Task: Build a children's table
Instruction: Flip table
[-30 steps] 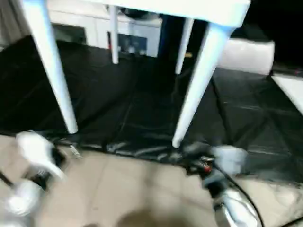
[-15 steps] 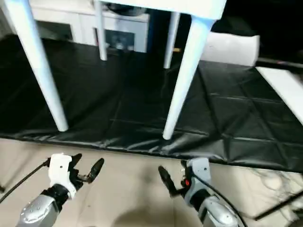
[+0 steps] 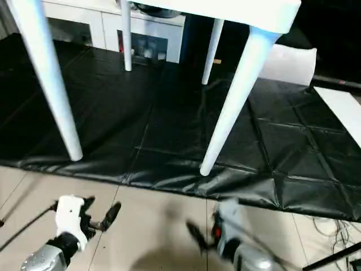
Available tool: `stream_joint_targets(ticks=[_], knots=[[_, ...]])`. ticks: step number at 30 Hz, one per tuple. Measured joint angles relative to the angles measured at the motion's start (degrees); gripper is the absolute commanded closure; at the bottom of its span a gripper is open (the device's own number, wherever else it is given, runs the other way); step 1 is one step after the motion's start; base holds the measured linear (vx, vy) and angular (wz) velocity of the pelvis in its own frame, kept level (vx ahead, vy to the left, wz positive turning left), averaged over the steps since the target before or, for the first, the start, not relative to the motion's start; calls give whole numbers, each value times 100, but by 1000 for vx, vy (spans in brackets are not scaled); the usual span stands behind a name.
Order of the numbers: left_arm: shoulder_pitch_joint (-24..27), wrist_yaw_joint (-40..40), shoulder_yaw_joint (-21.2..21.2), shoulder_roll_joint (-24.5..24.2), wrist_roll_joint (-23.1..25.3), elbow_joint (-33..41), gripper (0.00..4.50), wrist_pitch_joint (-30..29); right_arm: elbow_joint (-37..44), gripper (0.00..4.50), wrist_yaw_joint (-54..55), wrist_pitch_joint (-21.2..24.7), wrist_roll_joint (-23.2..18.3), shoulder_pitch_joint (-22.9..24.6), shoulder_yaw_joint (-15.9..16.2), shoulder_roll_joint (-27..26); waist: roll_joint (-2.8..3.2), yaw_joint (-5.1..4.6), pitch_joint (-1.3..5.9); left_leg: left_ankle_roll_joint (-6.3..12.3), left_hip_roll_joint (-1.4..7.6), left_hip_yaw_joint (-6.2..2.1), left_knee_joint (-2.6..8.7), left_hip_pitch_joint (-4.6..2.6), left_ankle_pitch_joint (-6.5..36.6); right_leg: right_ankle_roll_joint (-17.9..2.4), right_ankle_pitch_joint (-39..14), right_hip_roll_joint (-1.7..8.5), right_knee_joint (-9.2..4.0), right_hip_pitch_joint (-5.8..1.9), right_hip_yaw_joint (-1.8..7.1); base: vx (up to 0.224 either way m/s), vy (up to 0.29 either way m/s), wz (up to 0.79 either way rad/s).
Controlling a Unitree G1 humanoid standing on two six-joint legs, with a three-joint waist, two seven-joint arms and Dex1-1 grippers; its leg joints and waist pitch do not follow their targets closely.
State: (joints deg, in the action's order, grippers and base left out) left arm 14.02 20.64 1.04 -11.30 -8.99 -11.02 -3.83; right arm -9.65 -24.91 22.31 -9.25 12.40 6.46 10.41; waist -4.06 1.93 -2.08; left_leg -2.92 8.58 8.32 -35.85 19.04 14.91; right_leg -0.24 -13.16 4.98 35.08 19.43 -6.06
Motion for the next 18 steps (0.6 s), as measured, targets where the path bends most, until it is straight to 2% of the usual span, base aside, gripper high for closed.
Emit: stream_joint_targets(ticks=[3,9,15,18], knots=[[-11,-6,-1,61,36,-470,21,37,-495,0,147,-42,102,-128,30,-78,-2,-12,0,1,2,28,23,6,-1,-4,-2,-3,3,39,23,0,0,0],[-169,-27,-7,148,85,-1063,21,187,-1169,0,341,-292,215,-561,20,-271,-11,5,3,-2,24,53,25,-9,-3,-18,0,-12,13,42,31,0,0,0],[-1001,-245,-176,352,144,-3041,21,291,-3011,0,962,-836,336,-1265,-157,-616,-40,9,3,-16,28,72,26,-10,-14,-28,8,-11,19,51,45,0,0,0],[-1153,-318,-234,421,149,-3634,32,397,-3699,0,1188,-1063,337,-1380,-299,-677,-58,-2,-12,-16,30,74,27,-6,-13,-27,8,-12,16,57,48,0,0,0]])
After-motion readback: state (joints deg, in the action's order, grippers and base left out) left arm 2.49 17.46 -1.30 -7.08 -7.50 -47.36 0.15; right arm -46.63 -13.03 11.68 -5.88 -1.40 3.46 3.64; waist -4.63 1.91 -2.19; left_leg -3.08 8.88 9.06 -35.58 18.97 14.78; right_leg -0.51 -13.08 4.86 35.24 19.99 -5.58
